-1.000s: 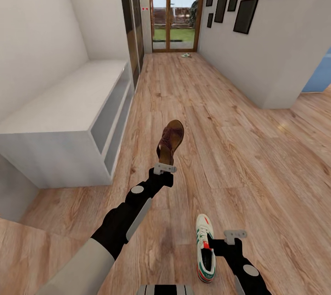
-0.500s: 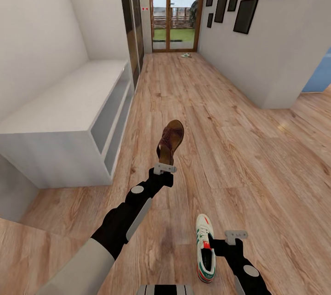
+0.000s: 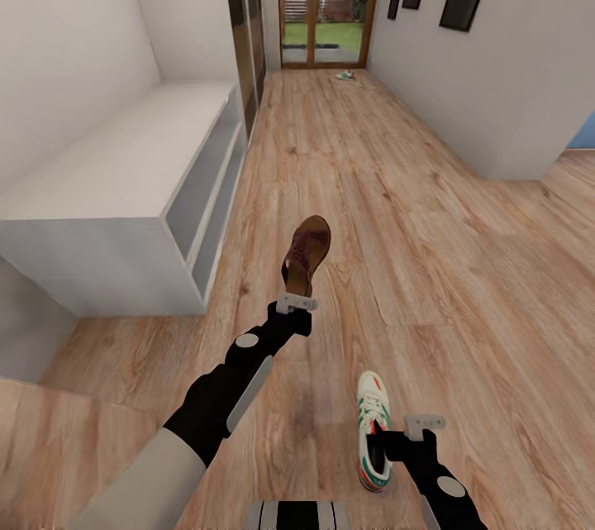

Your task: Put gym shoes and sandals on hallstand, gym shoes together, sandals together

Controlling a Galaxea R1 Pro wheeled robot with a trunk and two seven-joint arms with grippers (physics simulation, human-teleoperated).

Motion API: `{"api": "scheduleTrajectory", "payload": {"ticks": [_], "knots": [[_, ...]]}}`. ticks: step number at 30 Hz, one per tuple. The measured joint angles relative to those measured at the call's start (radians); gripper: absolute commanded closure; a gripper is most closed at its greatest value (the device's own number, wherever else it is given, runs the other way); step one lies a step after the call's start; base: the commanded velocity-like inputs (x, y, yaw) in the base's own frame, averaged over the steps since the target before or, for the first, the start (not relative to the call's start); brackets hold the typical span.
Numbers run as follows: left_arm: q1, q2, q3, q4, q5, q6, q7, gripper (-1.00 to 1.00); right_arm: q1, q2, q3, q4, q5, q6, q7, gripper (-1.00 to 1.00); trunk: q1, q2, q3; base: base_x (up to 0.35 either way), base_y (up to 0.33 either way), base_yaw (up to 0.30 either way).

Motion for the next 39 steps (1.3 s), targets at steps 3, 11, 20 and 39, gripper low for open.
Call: {"api": "scheduleTrajectory", "payload": {"ticks": [3,11,20,39], "knots": [[0.0,0.0,0.0,0.0,0.0,0.0,0.0,1.0,0.0,0.001,0.0,-0.001,0.0,0.0,0.0,-1.0,0.001,-0.001,-0.016,0.0,0.0,0.089],[0.0,0.0,0.0,0.0,0.0,-0.001,0.0,1.0,0.0,0.0,-0.001,-0.002,0.0,0.002,0.0,-1.0,0.005,-0.003,-0.06,0.0,0.0,-0.012],[0.0,0.0,0.0,0.0,0.0,-0.001,0.0,1.0,0.0,0.001,-0.001,-0.002,0.0,0.002,0.0,-1.0,0.009,-0.005,-0.11,0.0,0.0,-0.119],[0.0,0.0,0.0,0.0,0.0,0.0,0.0,1.0,0.0,0.001,0.0,-0.002,0.0,0.002,0.0,-1.0,0.013,-0.007,-0.158,0.0,0.0,-0.018]]}}
